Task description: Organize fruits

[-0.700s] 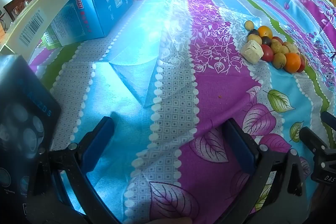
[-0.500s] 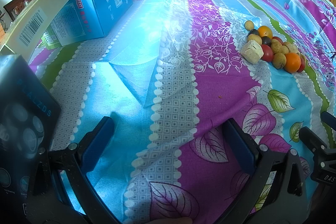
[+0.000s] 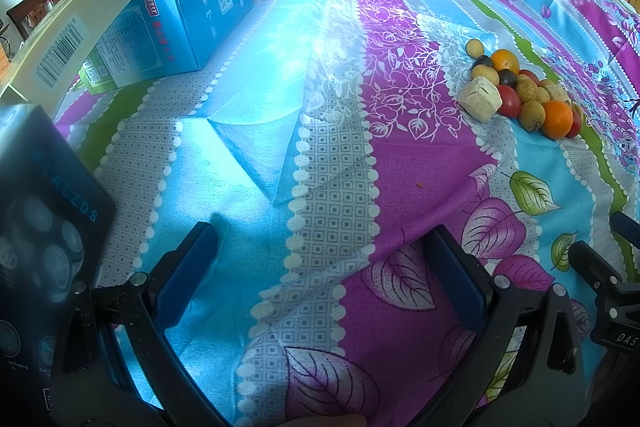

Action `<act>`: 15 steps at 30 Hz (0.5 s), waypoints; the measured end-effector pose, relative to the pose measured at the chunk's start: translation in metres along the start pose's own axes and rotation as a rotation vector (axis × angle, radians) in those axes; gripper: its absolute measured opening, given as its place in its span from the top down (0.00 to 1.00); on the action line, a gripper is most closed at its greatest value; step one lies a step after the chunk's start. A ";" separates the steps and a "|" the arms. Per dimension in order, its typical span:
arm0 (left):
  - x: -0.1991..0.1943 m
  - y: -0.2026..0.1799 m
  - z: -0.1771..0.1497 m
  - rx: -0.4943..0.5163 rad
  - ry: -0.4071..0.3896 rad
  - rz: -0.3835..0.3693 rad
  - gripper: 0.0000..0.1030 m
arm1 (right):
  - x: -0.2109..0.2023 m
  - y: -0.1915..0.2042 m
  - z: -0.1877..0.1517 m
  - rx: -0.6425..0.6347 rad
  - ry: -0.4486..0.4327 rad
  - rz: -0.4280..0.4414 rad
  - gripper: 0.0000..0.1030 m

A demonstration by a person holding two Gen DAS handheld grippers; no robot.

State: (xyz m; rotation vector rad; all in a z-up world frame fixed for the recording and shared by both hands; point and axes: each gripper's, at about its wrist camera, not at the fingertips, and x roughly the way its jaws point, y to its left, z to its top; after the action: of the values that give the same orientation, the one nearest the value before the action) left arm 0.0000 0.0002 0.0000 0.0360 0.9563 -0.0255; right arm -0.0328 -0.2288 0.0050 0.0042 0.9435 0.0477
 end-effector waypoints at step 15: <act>0.000 0.000 0.000 0.000 0.001 0.000 0.00 | 0.001 0.000 0.001 0.000 0.001 0.000 0.00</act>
State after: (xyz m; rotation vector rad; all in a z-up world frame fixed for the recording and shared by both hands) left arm 0.0000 0.0002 0.0000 0.0362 0.9569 -0.0254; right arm -0.0318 -0.2289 0.0047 0.0040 0.9446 0.0478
